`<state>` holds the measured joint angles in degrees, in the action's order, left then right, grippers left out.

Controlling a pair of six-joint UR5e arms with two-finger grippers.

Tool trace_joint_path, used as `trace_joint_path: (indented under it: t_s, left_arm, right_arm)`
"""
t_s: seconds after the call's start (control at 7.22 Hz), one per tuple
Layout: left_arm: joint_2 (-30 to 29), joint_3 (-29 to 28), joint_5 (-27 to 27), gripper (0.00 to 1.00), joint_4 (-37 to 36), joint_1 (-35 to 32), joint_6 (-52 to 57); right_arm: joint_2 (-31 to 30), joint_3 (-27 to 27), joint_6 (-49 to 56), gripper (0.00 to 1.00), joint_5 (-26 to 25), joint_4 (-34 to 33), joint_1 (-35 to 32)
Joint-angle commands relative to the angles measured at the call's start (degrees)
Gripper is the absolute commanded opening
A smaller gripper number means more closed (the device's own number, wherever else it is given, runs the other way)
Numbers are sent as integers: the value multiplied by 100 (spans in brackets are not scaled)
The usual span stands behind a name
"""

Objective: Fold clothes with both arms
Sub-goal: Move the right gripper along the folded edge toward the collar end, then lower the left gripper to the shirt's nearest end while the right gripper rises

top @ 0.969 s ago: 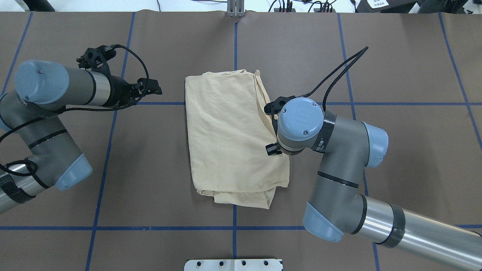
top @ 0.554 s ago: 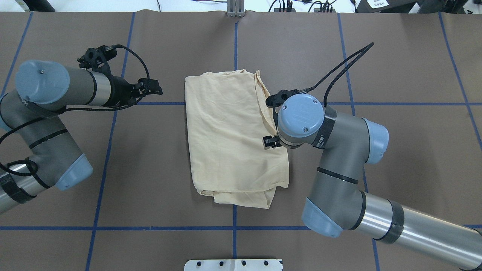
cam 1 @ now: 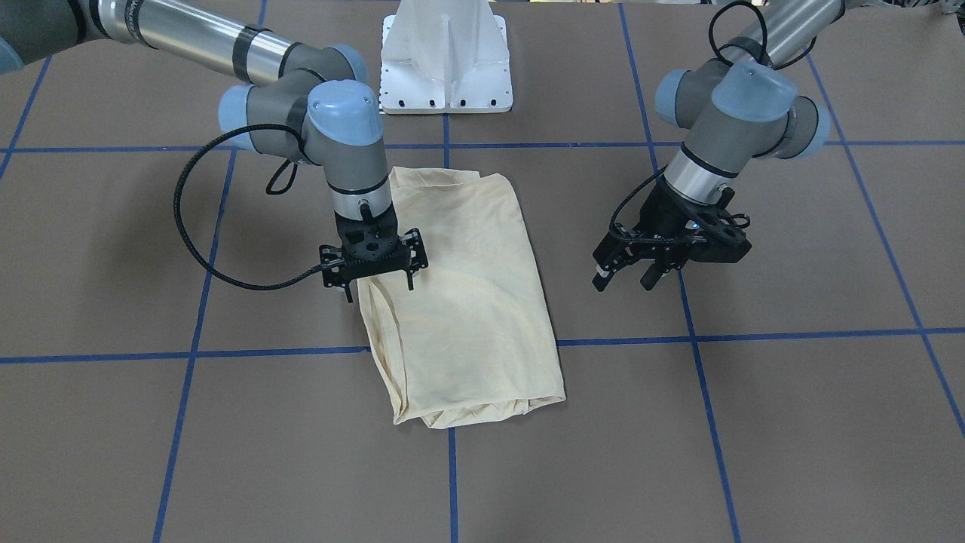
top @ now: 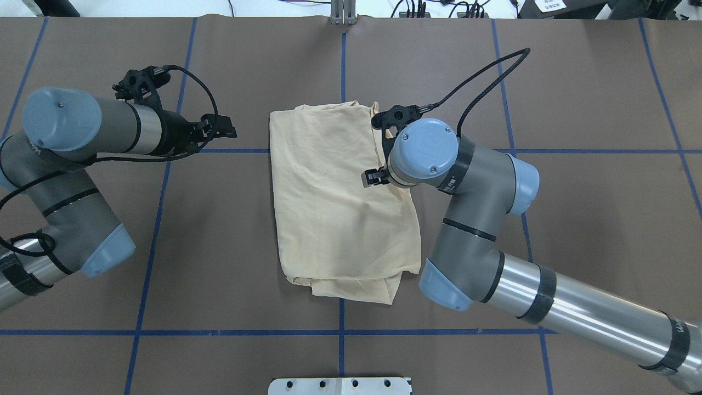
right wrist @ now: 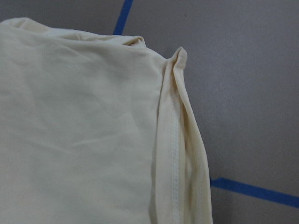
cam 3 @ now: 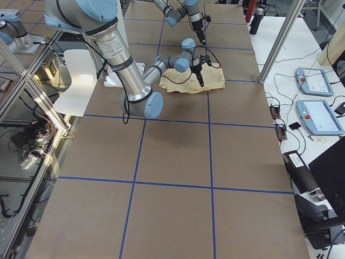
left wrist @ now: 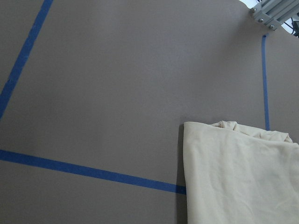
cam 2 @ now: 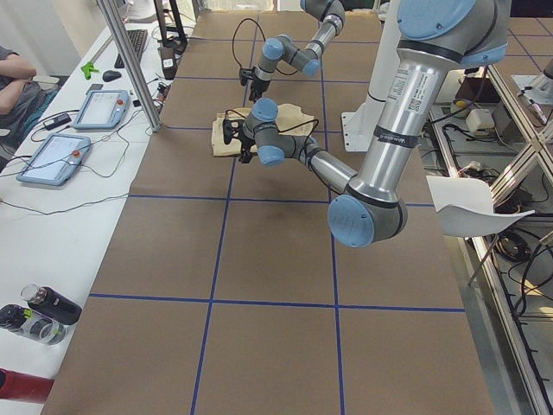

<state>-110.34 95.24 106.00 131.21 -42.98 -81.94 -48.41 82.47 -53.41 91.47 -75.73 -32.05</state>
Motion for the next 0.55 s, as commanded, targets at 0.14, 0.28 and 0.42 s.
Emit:
trace_joint_path:
  t_s: [0.14,0.28,0.42]
  left_arm:
    - [-5,-15,0,100,1,0,3]
    - [-5,-15,0,100,1,0,3]
    - [-5,-15,0,100,1,0,3]
  right_arm:
    - [174,-608,410,100,-112,111,-153]
    - [174,-653,497,100,-94,111,-153]
    - [191,-767,507,100,-68,111,-144]
